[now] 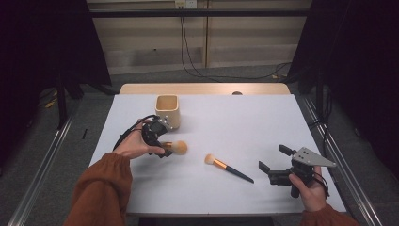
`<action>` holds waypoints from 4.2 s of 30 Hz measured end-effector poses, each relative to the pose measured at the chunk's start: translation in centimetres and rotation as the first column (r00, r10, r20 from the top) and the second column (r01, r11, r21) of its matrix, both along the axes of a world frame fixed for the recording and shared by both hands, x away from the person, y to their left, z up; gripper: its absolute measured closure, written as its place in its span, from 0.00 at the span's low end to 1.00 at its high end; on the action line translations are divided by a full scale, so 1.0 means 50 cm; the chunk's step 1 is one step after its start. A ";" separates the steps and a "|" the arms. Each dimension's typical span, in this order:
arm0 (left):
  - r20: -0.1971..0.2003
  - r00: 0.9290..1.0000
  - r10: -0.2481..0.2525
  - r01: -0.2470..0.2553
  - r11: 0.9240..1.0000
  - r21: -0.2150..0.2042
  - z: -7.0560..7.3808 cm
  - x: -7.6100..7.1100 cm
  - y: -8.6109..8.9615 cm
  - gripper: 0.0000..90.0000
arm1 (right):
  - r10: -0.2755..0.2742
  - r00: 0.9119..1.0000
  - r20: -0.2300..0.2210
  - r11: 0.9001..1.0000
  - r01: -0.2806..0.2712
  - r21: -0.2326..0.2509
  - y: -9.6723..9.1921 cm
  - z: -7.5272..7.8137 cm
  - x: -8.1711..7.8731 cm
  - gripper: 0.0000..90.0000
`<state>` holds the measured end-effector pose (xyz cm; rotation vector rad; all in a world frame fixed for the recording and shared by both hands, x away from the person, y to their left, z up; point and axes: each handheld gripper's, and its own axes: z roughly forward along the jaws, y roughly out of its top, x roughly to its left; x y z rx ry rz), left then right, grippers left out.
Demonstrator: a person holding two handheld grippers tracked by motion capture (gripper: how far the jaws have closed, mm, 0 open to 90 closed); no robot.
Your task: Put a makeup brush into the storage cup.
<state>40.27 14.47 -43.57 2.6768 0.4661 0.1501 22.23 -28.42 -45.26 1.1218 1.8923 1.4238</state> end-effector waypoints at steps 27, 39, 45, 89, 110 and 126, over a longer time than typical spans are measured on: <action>-0.032 0.992 -0.119 0.123 0.983 0.138 -0.030 0.020 -0.031 0.29 | 0.003 1.000 -0.006 1.000 -0.003 -0.001 0.001 -0.001 0.000 0.00; -0.095 0.990 -0.102 0.113 0.987 0.112 -0.030 0.025 -0.035 0.53 | 0.010 1.000 -0.017 1.000 -0.010 -0.007 0.002 -0.003 0.001 0.00; -0.119 0.986 -0.114 0.131 0.981 0.145 -0.027 0.028 -0.043 0.62 | 0.010 1.000 -0.017 1.000 -0.010 -0.006 0.002 -0.003 0.001 0.00; -0.106 0.993 0.044 -0.045 0.999 -0.013 0.023 0.033 -0.029 0.74 | 0.011 1.000 -0.019 1.000 -0.011 -0.004 0.001 -0.003 0.001 0.00; -0.080 0.984 0.159 -0.177 0.933 -0.313 0.045 0.015 0.031 0.74 | 0.001 1.000 -0.019 1.000 -0.001 0.000 0.000 -0.002 0.001 0.00; -0.012 0.970 0.243 -0.218 0.847 -0.485 0.065 -0.001 0.065 0.74 | 0.001 1.000 -0.019 1.000 -0.001 0.000 0.000 -0.002 0.001 0.00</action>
